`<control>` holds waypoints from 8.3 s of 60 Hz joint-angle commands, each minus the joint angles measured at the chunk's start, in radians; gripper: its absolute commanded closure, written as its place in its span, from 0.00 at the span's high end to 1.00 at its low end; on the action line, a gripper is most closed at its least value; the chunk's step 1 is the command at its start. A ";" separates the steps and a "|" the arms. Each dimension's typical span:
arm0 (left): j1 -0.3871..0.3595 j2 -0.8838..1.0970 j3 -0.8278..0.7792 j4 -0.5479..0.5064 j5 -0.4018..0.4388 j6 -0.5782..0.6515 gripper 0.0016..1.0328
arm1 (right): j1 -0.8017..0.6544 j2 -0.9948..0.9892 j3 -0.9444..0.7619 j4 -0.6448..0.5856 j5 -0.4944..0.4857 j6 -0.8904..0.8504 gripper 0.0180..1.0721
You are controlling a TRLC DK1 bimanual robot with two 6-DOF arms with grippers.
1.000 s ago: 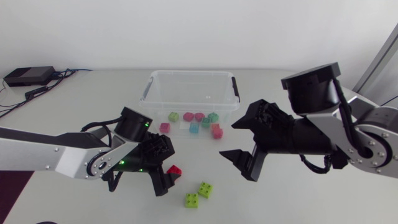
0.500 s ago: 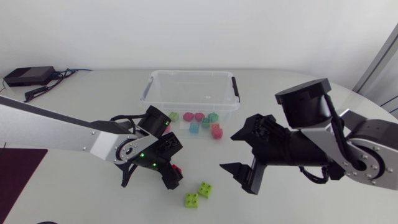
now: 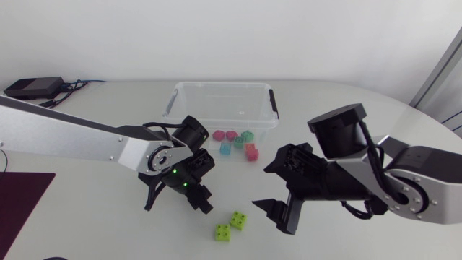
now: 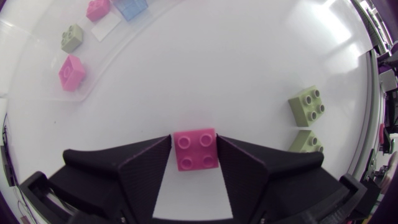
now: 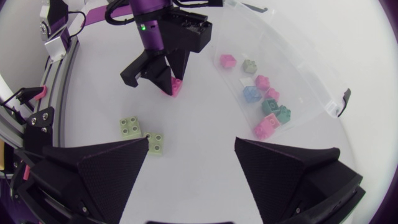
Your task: Pick up the duplo bricks and place them in the container
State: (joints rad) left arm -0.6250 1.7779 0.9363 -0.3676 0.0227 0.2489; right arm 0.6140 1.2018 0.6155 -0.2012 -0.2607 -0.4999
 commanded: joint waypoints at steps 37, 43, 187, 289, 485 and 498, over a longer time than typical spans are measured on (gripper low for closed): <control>0.027 -0.374 -0.025 -0.108 0.039 0.078 0.23 | 0.204 0.317 0.073 -0.078 0.170 0.143 0.95; 0.041 -0.417 -0.002 -0.102 0.046 0.084 0.23 | 0.227 0.354 0.118 -0.112 0.192 0.167 0.90; -0.090 -0.397 -0.252 0.071 0.292 0.426 0.93 | -0.099 0.392 0.652 0.013 0.173 0.164 0.31; -0.223 -0.167 0.001 -0.205 0.140 0.437 0.25 | -0.349 -0.462 -0.051 -0.147 0.067 0.135 0.94; 0.546 -1.596 -0.754 0.361 -0.104 -0.143 0.95 | -0.586 -1.204 -0.554 0.128 0.279 0.374 0.95; 0.602 -1.725 -0.883 0.366 -0.046 -0.218 0.95 | -0.606 -1.202 -0.598 0.180 0.266 0.463 0.95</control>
State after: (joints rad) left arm -0.0418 0.0910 0.1036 -0.0093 -0.0410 0.0803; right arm 0.0181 0.0010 0.0498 -0.0460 0.0082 -0.0906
